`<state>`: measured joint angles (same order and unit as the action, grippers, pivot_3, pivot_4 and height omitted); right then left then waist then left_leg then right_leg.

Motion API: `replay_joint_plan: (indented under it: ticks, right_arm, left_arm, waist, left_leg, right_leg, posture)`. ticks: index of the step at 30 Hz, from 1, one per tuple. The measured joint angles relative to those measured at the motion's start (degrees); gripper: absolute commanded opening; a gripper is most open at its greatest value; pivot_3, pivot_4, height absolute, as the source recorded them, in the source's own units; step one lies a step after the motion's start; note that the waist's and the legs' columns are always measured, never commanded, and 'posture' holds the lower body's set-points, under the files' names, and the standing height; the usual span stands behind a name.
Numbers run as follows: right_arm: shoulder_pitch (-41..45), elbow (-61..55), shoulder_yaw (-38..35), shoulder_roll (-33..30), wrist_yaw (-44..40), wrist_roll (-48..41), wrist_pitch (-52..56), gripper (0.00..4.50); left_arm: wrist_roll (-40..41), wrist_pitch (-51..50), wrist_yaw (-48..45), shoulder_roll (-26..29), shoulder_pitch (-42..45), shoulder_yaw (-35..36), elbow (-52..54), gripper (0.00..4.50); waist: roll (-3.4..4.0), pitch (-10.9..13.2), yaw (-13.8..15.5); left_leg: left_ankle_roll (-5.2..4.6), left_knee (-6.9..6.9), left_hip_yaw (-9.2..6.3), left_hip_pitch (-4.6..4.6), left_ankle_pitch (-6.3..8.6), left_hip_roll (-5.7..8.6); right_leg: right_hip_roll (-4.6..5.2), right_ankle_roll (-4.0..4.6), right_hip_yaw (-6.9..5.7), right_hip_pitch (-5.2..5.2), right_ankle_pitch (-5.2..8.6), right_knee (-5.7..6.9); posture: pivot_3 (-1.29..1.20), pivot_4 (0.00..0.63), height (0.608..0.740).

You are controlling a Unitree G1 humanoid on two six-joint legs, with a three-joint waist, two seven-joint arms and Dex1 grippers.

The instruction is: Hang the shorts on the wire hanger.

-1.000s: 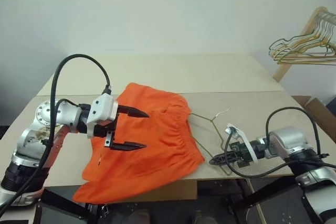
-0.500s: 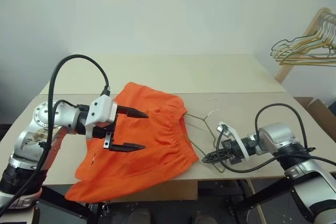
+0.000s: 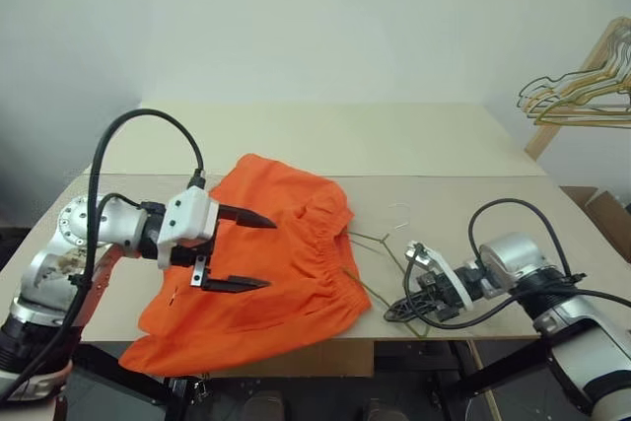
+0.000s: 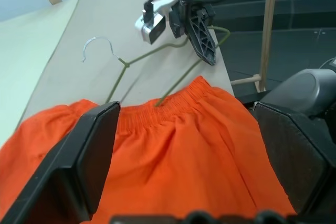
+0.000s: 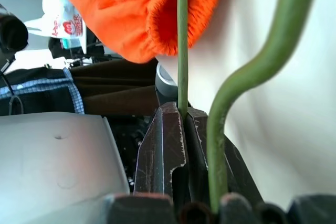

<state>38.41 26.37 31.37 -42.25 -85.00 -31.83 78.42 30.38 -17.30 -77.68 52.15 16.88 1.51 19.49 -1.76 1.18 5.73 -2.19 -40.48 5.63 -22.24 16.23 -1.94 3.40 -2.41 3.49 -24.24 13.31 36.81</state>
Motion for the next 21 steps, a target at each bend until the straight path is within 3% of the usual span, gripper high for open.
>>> replay_joint_plan:
  ticks: [14,21]
  right_arm:
    - [5.42,13.56,-8.19,9.94,4.51,-0.37,2.09,0.0]
    - [5.13,11.89,-8.18,5.72,3.43,-0.2,1.99,0.0]
  left_arm:
    - [0.05,0.01,0.78,0.43,-2.73,1.88,2.52,4.42]
    - [0.05,0.02,0.65,1.64,-2.57,2.28,2.48,4.42]
  waist:
    - [0.01,0.0,1.06]
    - [0.03,0.01,2.41]
  left_leg:
    - [0.01,0.0,0.01,-0.03,0.0,0.0]
    - [0.01,0.0,0.03,-0.08,0.0,0.01]
  right_leg:
    - [-0.01,0.0,-0.04,-0.02,0.0,0.01]
    - [0.02,0.0,-0.09,-0.04,0.0,-0.03]
  posture:
    - [0.26,0.0,0.74]
    - [0.27,0.0,0.74]
